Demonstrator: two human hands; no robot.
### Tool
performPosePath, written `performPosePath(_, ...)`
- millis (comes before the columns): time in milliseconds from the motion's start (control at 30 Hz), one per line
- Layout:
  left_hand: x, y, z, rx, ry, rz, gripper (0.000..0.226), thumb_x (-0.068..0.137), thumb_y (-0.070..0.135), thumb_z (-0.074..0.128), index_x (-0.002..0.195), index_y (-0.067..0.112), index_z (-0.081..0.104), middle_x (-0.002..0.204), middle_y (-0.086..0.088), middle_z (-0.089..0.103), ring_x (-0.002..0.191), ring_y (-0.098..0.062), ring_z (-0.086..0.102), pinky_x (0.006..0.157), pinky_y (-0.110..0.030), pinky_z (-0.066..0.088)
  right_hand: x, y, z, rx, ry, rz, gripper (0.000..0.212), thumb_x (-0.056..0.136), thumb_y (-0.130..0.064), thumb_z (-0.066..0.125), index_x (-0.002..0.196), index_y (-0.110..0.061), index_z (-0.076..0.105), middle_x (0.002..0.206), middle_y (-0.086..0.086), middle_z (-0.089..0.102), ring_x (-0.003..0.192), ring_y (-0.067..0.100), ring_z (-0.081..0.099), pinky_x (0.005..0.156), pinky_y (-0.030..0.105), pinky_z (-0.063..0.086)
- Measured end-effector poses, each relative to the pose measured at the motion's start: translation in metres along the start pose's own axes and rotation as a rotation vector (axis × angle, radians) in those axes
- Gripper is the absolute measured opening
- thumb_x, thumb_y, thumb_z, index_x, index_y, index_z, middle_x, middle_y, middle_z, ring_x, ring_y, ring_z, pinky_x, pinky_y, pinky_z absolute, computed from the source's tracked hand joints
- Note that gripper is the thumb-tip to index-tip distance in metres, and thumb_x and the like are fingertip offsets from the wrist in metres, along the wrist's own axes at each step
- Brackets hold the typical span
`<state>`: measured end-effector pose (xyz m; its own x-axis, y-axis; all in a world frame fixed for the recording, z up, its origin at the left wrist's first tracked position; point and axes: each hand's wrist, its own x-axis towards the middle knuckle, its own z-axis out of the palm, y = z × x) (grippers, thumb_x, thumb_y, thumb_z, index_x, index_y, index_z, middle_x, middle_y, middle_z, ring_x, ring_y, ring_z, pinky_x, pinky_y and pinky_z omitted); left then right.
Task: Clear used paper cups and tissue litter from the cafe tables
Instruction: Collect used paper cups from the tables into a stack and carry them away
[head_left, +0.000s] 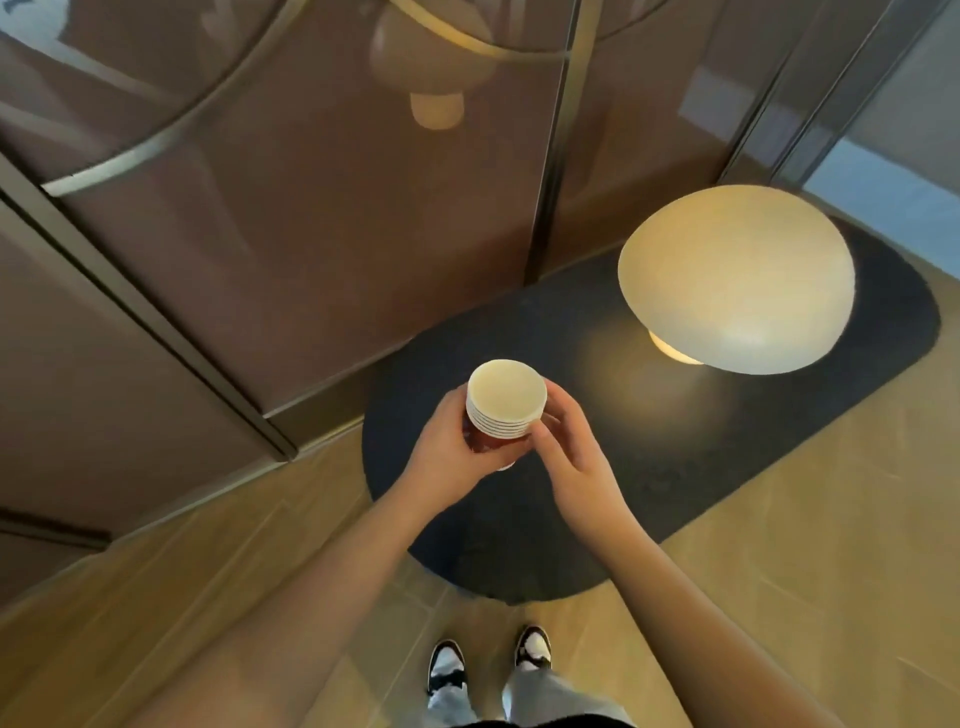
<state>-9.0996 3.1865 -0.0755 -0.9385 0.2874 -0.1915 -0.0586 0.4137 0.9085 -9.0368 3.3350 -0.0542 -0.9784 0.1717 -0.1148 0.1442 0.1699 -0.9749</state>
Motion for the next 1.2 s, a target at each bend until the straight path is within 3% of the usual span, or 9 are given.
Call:
performPosePath(233,0.044,-0.045,0.027,0.087,-0.023,-0.113,0.082,0.079,0.026,0.089,0.147,0.028,0.044,0.149,0.003,0.054,0.138,-0.018,0.051,0.115,-0.044,0.042,0.042,0.065,-0.005,0.005,-0.093,0.164,0.04,0.093,-0.049,0.047,0.133,-0.052,0.042,0.131,-0.034,0.052,0.126,-0.008,0.05,0.102,0.013,0.043)
performPosePath(400,0.066,-0.097,0.051,0.192,-0.022,-0.207,0.085,0.075,0.031,0.092,0.145,0.026,0.045,0.145,0.003,0.057,0.136,-0.018,0.052,0.107,-0.029,0.039,0.065,0.112,-0.005,-0.049,-0.177,0.31,0.028,0.102,-0.041,0.044,0.124,-0.058,0.042,0.121,-0.046,0.051,0.119,-0.019,0.048,0.092,0.002,0.04)
performPosePath(533,0.076,-0.133,0.065,0.229,-0.019,-0.284,0.088,0.074,0.031,0.093,0.146,0.028,0.043,0.145,0.004,0.056,0.136,-0.019,0.052,0.101,-0.026,0.036,0.076,0.143,-0.001,-0.093,-0.277,0.395,0.032,0.104,-0.046,0.04,0.135,-0.051,0.037,0.121,-0.048,0.046,0.114,-0.028,0.044,0.09,0.002,0.034)
performPosePath(633,0.079,-0.15,0.071,0.223,-0.009,-0.32,0.09,0.074,0.03,0.093,0.147,0.03,0.04,0.145,0.005,0.055,0.136,-0.018,0.05,0.106,-0.033,0.039,0.082,0.156,0.005,-0.074,-0.308,0.45,0.041,0.101,-0.054,0.038,0.141,-0.048,0.036,0.128,-0.041,0.045,0.121,-0.014,0.047,0.104,0.013,0.032)
performPosePath(733,0.083,-0.162,0.074,0.225,0.013,-0.368,0.091,0.073,0.029,0.093,0.147,0.033,0.039,0.144,0.006,0.055,0.136,-0.017,0.049,0.11,-0.04,0.042,0.089,0.166,0.01,-0.049,-0.336,0.487,0.052,0.102,-0.056,0.037,0.15,-0.04,0.029,0.148,-0.023,0.04,0.139,0.003,0.037,0.115,0.026,0.028)
performPosePath(867,0.088,-0.176,0.076,0.249,-0.016,-0.387,0.091,0.073,0.033,0.093,0.147,0.034,0.039,0.143,0.007,0.056,0.135,-0.017,0.051,0.109,-0.04,0.044,0.091,0.175,0.015,-0.052,-0.384,0.497,0.072,0.097,-0.062,0.037,0.157,-0.036,0.007,0.163,-0.014,0.024,0.148,0.008,0.025,0.113,0.023,0.02)
performPosePath(967,0.09,-0.184,0.076,0.257,-0.043,-0.38,0.088,0.075,0.033,0.092,0.146,0.034,0.04,0.141,0.009,0.056,0.131,-0.014,0.051,0.107,-0.038,0.045,0.092,0.183,0.016,-0.059,-0.408,0.512,0.081,0.091,-0.068,0.036,0.158,-0.037,0.003,0.166,-0.012,0.02,0.151,0.012,0.022,0.113,0.023,0.018)
performPosePath(1133,0.096,-0.192,0.078,0.248,-0.068,-0.351,0.084,0.075,0.027,0.093,0.143,0.034,0.045,0.142,0.008,0.056,0.133,-0.015,0.05,0.106,-0.035,0.043,0.094,0.204,0.018,-0.069,-0.426,0.556,0.064,0.105,-0.047,0.038,0.158,-0.036,0.004,0.166,-0.01,0.019,0.153,0.013,0.02,0.122,0.031,0.017)
performPosePath(1200,0.097,-0.195,0.079,0.266,-0.077,-0.349,0.083,0.075,0.027,0.092,0.144,0.032,0.046,0.143,0.006,0.056,0.134,-0.018,0.051,0.107,-0.036,0.044,0.094,0.209,0.019,-0.092,-0.436,0.567,0.06,0.107,-0.042,0.038,0.157,-0.038,0.005,0.166,-0.011,0.019,0.153,0.012,0.02,0.12,0.027,0.017)
